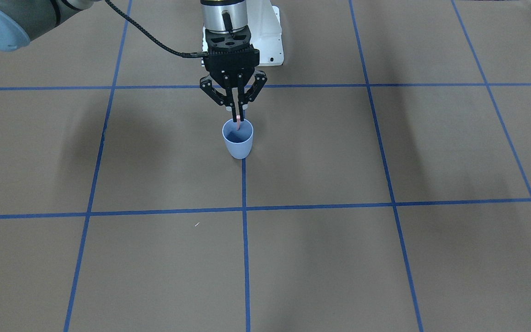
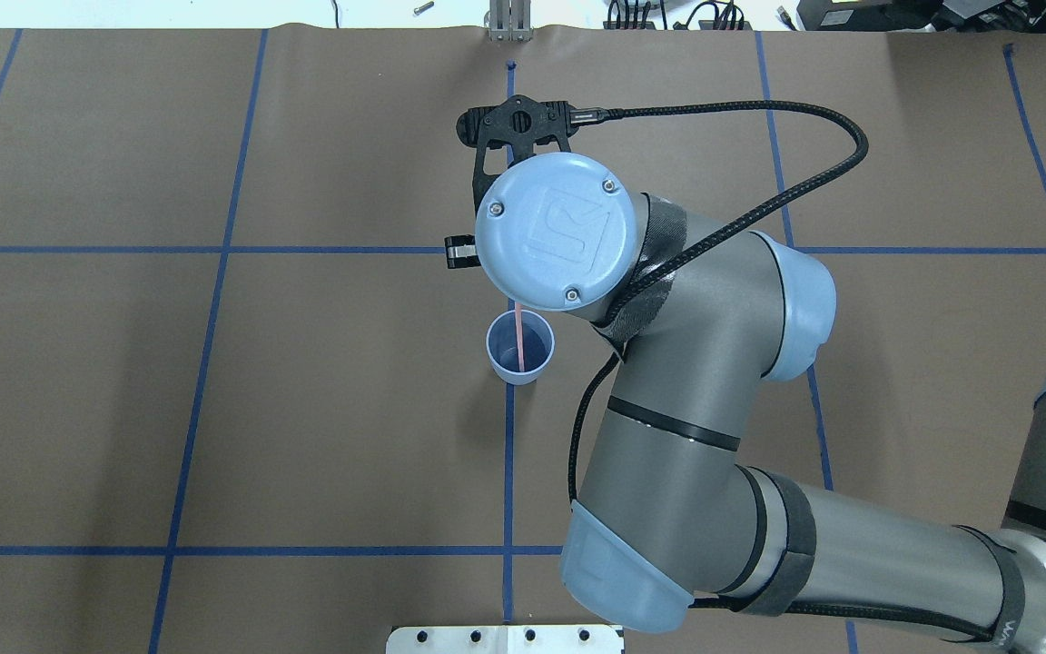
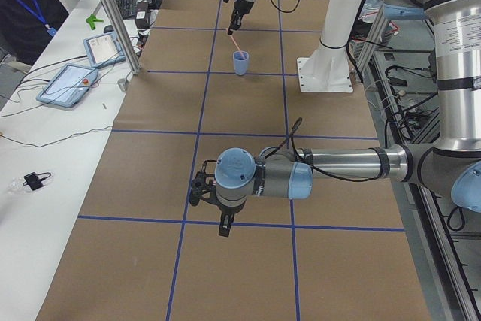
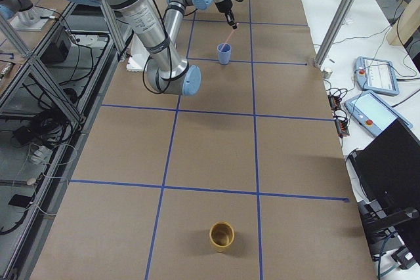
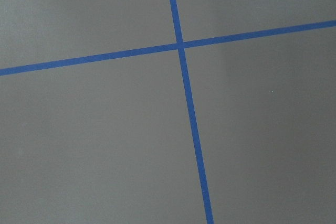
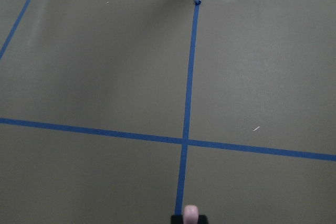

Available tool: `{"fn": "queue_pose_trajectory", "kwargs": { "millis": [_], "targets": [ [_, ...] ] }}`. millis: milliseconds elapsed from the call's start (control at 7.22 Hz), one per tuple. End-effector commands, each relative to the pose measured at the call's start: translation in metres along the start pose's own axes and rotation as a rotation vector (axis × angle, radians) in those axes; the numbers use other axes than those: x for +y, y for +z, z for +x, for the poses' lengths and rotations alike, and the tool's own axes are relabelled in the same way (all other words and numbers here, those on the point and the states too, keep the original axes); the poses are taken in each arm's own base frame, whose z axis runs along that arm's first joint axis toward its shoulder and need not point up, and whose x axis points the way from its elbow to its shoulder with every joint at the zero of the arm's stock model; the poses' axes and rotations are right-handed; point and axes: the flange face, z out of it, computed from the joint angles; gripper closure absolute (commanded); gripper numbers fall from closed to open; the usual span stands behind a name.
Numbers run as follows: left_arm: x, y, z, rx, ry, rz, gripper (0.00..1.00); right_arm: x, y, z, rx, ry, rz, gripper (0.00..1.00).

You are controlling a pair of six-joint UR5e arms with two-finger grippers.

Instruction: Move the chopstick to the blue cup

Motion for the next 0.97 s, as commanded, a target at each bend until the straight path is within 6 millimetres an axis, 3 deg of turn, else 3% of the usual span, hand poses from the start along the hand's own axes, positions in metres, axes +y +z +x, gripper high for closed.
{"fn": "queue_pose_trajectory", "kwargs": {
  "millis": [0, 138, 277, 554, 692, 831],
  "targets": [
    [0.0006, 0.0004, -0.0003, 0.0, -0.001, -0.001, 0.02, 0.0088, 0.0134, -0.003, 0.025, -0.014, 0.007, 0.99],
    [0.0008, 0.0008, -0.0008, 0.0, -0.003, -0.002, 0.02, 0.0096, 0.0126, -0.0056, 0.019, -0.014, 0.007, 0.87],
    [0.0007, 0.0007, -0.0007, 0.0, -0.001, -0.001, 0.02, 0.0102, 0.0141, -0.0049, 0.013, -0.019, 0.009, 0.6],
    [0.0008, 0.0008, -0.0008, 0.0, -0.003, -0.002, 0.02, 0.0121, 0.0168, -0.0058, 0.017, -0.03, 0.015, 0.18],
    [0.0, 0.0005, -0.0005, 0.0, -0.001, -0.001, 0.02, 0.0115, 0.0148, -0.0062, 0.015, -0.031, 0.018, 0.02],
    [-0.0002, 0.0009, -0.0001, 0.0, 0.0, -0.002, 0.02, 0.0071, 0.0076, -0.0085, 0.001, -0.028, 0.022, 0.01]
  ]
}}
